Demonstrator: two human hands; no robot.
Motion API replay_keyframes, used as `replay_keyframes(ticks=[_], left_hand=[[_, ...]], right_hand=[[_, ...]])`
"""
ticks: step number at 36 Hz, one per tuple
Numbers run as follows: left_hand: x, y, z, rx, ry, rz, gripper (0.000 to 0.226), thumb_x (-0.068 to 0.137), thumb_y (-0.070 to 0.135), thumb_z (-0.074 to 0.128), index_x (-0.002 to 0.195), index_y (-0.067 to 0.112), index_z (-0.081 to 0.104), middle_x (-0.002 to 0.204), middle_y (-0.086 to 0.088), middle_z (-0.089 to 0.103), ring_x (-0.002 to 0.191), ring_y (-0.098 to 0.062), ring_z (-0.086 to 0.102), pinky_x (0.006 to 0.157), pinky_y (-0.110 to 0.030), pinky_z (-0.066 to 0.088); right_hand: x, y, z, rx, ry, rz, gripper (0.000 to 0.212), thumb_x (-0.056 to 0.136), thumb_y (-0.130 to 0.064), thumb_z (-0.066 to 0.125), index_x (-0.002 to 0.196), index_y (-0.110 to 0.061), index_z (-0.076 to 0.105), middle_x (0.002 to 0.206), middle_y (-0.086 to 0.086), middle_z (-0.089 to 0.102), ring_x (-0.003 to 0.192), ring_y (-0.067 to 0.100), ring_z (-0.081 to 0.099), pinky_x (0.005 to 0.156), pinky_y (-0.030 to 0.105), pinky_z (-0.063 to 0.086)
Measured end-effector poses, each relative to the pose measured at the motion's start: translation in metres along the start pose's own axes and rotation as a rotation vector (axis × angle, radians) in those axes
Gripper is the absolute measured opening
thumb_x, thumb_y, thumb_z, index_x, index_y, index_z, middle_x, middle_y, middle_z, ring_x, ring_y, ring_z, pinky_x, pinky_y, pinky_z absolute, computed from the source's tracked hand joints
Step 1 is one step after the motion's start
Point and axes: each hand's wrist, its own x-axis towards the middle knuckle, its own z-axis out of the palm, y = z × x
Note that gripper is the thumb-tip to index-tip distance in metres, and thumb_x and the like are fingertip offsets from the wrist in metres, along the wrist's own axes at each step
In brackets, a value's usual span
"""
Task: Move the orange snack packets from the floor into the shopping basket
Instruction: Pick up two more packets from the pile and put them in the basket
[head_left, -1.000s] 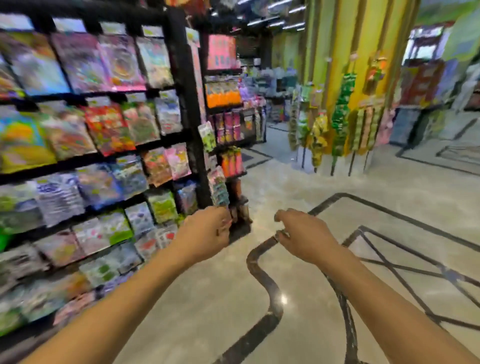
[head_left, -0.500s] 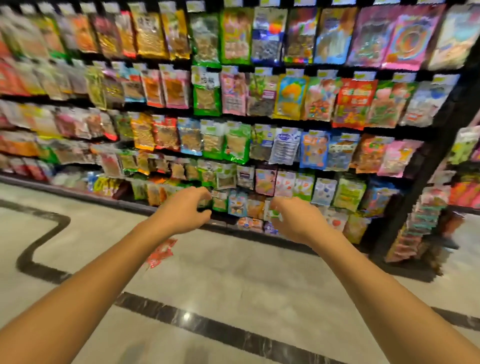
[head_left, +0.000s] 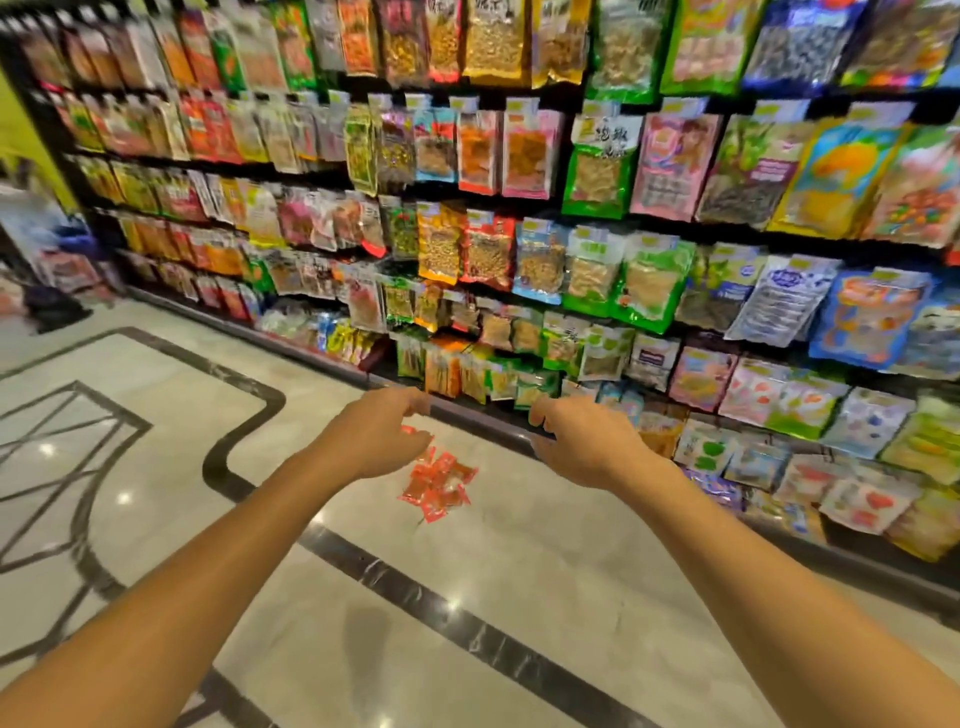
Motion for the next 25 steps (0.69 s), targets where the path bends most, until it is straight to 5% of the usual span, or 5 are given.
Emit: replay_keyframes(ticks=[11, 16, 25], left_hand=[[0.112, -0.082, 0.004, 0.013, -0.078, -0.012, 0.038, 0.089, 0.039, 0.060, 0.124, 0.025, 0.058, 0.126, 0.002, 0.061, 0.108, -0.020, 0.059, 0.091, -0.040, 0.052], [0.194, -0.109, 0.013, 0.030, -0.105, -0.021, 0.040, 0.088, 0.038, 0.061, 0.126, 0.026, 0.057, 0.128, 0.002, 0.060, 0.110, -0.020, 0.059, 0.092, -0.040, 0.052], [0.352, -0.150, 0.011, 0.061, -0.155, -0.032, 0.040, 0.089, 0.035, 0.062, 0.126, 0.021, 0.056, 0.125, -0.001, 0.062, 0.107, -0.020, 0.058, 0.090, -0.036, 0.052]], right_hand=[[0.135, -0.018, 0.039, 0.012, -0.044, 0.000, 0.030, 0.095, -0.037, 0.052, 0.121, -0.022, 0.053, 0.114, 0.006, 0.063, 0.102, 0.033, 0.058, 0.069, 0.037, 0.043], [0.222, -0.002, 0.054, 0.017, -0.059, -0.006, 0.022, 0.094, -0.035, 0.052, 0.110, -0.020, 0.055, 0.105, 0.007, 0.065, 0.085, 0.029, 0.059, 0.071, 0.041, 0.054], [0.390, 0.035, 0.078, 0.082, -0.090, 0.001, 0.028, 0.097, -0.035, 0.052, 0.120, -0.019, 0.056, 0.114, 0.004, 0.064, 0.101, 0.028, 0.062, 0.066, 0.037, 0.048]])
